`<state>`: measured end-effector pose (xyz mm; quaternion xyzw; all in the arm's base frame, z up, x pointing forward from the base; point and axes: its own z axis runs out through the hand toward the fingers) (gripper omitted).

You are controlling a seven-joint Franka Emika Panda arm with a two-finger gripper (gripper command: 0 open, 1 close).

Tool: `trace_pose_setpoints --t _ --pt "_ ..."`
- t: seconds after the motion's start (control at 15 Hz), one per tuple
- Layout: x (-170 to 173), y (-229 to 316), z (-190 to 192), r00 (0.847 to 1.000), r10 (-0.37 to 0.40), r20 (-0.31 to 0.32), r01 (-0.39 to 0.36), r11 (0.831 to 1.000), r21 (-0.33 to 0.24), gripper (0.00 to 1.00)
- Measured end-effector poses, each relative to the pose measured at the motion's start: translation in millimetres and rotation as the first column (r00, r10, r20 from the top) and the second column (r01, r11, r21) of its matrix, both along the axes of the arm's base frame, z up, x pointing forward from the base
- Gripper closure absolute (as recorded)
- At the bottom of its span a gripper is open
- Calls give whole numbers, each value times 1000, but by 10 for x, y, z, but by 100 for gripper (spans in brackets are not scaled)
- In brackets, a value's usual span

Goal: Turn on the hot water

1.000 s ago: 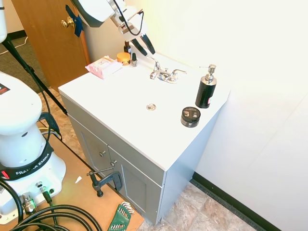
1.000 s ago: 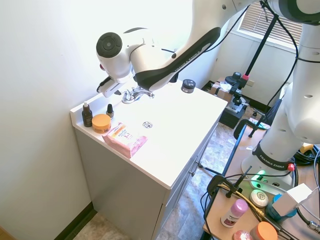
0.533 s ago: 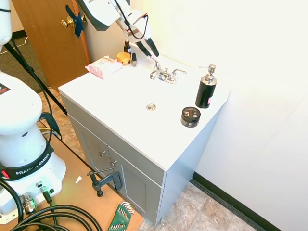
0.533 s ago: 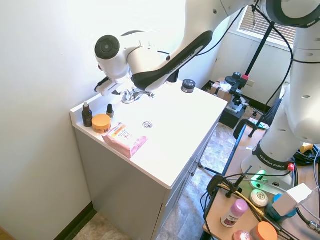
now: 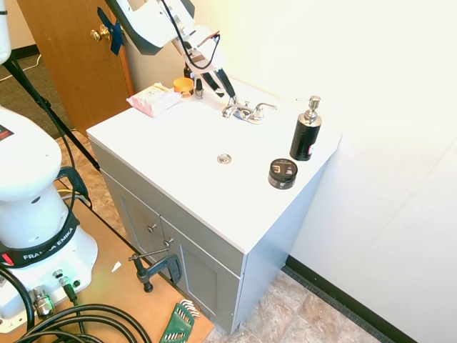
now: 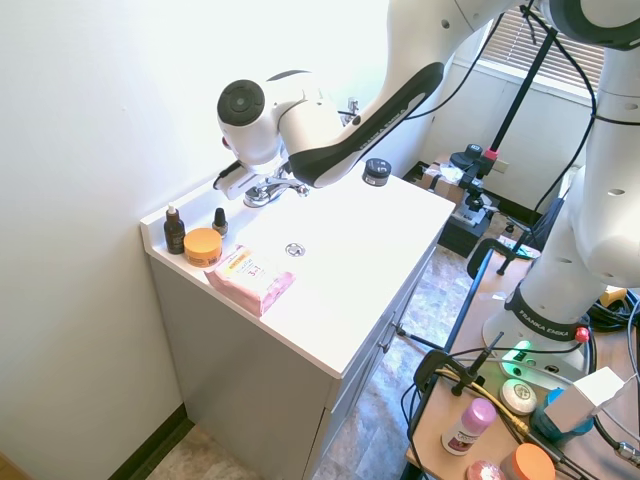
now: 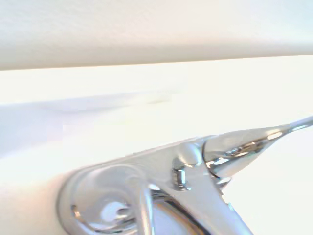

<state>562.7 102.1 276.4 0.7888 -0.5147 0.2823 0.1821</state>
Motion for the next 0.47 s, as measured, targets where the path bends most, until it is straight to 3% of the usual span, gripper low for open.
trace_pose_setpoints --t 0.13,0.27,0.47 --pt "-46 -160 17 1000 -14 8 13 999 36 0" --pt "-106 -219 93 1000 -8 -26 12 990 140 0" --pt "-405 -207 375 992 91 -88 -60 953 298 0"
